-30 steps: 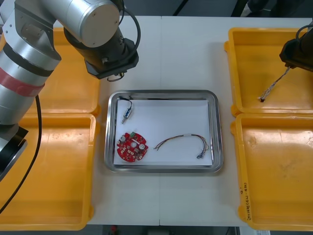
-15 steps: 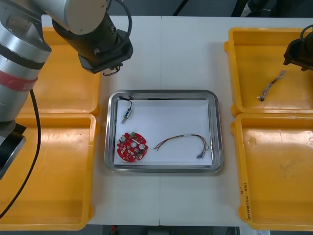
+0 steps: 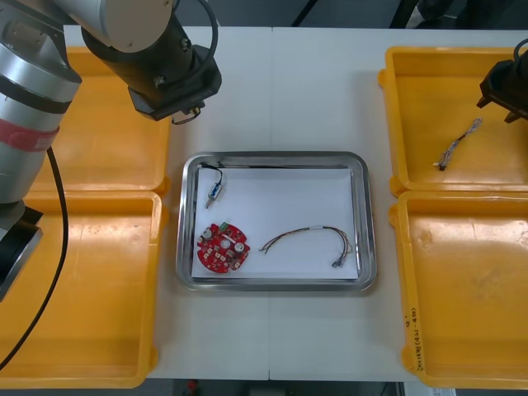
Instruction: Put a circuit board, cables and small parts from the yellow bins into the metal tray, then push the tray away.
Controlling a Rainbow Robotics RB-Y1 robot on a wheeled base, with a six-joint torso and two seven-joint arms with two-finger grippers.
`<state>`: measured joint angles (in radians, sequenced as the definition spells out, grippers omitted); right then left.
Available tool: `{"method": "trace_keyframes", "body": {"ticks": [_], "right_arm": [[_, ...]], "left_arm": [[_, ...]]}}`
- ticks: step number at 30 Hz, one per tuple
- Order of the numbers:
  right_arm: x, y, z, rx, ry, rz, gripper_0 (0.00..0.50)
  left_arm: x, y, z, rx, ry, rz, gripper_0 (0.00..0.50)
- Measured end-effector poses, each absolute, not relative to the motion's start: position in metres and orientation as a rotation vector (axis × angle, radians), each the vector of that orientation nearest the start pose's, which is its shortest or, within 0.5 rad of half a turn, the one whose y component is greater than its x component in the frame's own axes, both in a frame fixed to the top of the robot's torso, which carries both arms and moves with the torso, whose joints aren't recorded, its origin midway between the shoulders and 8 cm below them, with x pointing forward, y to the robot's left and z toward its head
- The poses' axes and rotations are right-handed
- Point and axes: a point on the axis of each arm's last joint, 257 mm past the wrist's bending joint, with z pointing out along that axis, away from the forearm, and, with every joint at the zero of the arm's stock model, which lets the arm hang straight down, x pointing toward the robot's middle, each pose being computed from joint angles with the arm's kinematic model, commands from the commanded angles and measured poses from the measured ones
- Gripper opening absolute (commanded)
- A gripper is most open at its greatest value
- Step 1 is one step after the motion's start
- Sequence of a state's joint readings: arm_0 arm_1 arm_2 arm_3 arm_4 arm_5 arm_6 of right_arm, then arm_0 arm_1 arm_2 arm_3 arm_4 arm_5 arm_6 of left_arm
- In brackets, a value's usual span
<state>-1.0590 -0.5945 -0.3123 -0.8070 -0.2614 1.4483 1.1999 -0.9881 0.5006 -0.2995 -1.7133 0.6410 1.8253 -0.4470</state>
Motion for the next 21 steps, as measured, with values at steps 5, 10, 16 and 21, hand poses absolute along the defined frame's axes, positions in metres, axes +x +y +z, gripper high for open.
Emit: {"method": "trace_keyframes", "body": {"ticks": [5, 10, 16, 21], "right_arm": [[0.615, -0.414, -0.133, 0.988, 2.409, 0.213, 0.5], [0.615, -0.402, -0.14, 1.071, 2.396, 0.254, 0.5], [0.617, -0.383, -0.15, 1.061, 2.42, 0.282, 0.5], [0.615, -0.374, -0.161, 1.06, 2.44, 0.293, 0.5]], "left_arm": [[0.53, 0.125, -0.074, -0.516, 2.51, -0.312, 0.0], [0.53, 0.125, -0.074, -0.517, 2.51, -0.311, 0.0], [0.53, 0.125, -0.074, -0.518, 2.509, -0.312, 0.0], [0.53, 0.125, -0.073, -0.519, 2.51, -0.315, 0.0]]}}
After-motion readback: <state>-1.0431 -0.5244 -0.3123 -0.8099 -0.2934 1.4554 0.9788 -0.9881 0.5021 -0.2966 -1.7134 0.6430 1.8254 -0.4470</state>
